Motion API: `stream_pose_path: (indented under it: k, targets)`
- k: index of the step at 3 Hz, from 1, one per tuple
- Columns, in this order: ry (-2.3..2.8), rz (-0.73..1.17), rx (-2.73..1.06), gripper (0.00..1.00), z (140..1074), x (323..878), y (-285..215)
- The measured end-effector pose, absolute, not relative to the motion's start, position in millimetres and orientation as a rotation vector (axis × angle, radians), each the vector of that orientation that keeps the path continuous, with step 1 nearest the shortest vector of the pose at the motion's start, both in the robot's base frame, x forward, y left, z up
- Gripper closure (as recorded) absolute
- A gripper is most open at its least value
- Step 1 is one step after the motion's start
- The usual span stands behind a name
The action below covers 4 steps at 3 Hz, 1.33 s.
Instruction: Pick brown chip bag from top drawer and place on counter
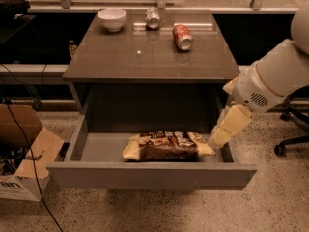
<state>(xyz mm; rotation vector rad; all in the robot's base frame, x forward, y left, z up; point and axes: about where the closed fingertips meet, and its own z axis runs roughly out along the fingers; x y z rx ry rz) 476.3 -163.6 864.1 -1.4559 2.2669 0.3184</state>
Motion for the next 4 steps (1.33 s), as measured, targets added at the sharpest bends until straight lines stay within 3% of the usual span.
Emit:
stream_pose_path:
  k: [4]
  targets:
    - [2.356, 0.478, -1.382, 0.00, 741, 530, -134]
